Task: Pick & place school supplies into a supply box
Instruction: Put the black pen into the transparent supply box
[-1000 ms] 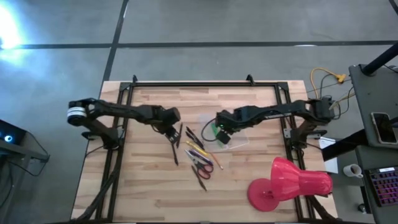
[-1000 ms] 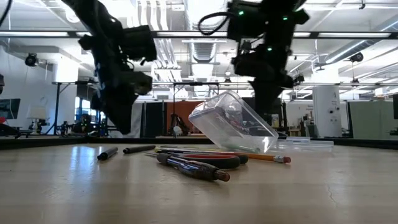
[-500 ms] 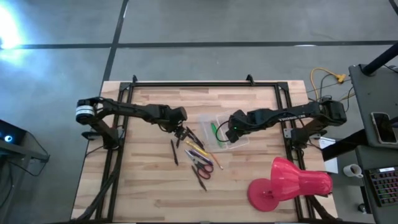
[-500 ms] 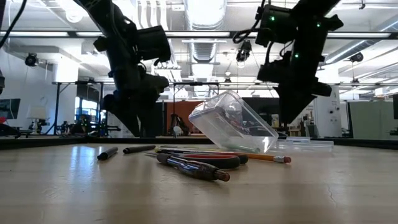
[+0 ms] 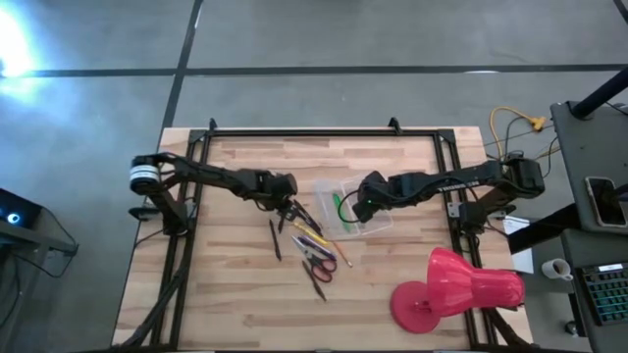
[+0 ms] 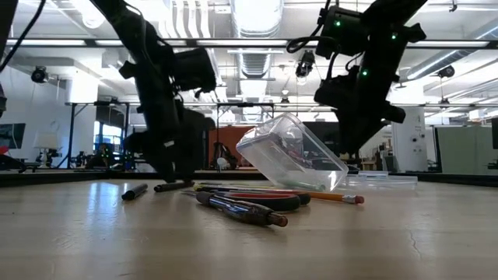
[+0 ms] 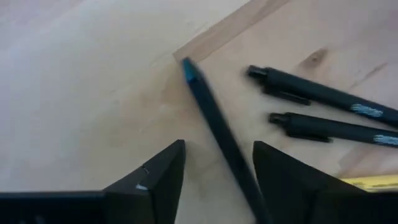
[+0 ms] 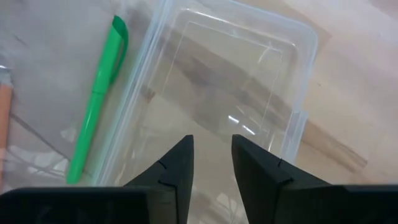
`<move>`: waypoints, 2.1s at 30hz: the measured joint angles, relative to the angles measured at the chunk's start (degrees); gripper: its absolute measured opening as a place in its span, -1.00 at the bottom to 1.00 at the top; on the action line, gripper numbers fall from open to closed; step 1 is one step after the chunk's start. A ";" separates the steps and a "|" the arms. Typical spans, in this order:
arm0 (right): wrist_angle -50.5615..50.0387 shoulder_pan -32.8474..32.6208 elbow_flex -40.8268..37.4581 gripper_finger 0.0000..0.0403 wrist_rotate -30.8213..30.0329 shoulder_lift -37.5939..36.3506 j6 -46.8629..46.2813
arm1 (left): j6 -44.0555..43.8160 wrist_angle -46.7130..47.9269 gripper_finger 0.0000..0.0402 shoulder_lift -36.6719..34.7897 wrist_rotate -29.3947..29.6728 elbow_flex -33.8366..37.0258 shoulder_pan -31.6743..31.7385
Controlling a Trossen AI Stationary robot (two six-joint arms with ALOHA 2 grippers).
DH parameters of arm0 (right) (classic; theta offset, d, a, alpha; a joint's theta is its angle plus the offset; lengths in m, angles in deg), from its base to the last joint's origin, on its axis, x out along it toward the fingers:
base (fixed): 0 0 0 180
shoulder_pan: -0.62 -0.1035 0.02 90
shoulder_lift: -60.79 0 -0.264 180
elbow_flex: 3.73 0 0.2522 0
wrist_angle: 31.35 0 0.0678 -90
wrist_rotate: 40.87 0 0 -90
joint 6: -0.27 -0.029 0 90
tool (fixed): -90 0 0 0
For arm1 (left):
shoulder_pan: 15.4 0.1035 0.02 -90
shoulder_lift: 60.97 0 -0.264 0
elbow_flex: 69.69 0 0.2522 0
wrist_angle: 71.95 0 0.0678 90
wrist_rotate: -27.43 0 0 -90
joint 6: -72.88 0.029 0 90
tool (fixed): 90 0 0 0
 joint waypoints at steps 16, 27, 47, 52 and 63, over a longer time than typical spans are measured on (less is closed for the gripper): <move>0.09 -0.02 0.19 -0.49 0.40 0.04 -0.21 | 5.47 4.20 -0.93 2.28 0.54 0.25 0.17; 4.07 -0.22 0.17 -0.51 2.93 0.09 7.23 | 8.82 5.59 -0.94 -15.96 1.58 -1.44 0.10; 11.39 -0.54 -0.11 -0.72 2.11 -1.98 -2.59 | 12.37 -24.11 -0.95 -21.04 -8.26 -5.69 1.15; -1.60 -2.25 -1.96 -0.73 -9.64 -9.34 -14.56 | 8.38 -23.42 -0.95 -12.16 -10.05 -12.31 2.38; -5.58 -3.41 -7.78 -0.73 -11.30 -18.23 -21.82 | 18.67 -10.79 -0.95 2.46 -17.25 -30.52 1.96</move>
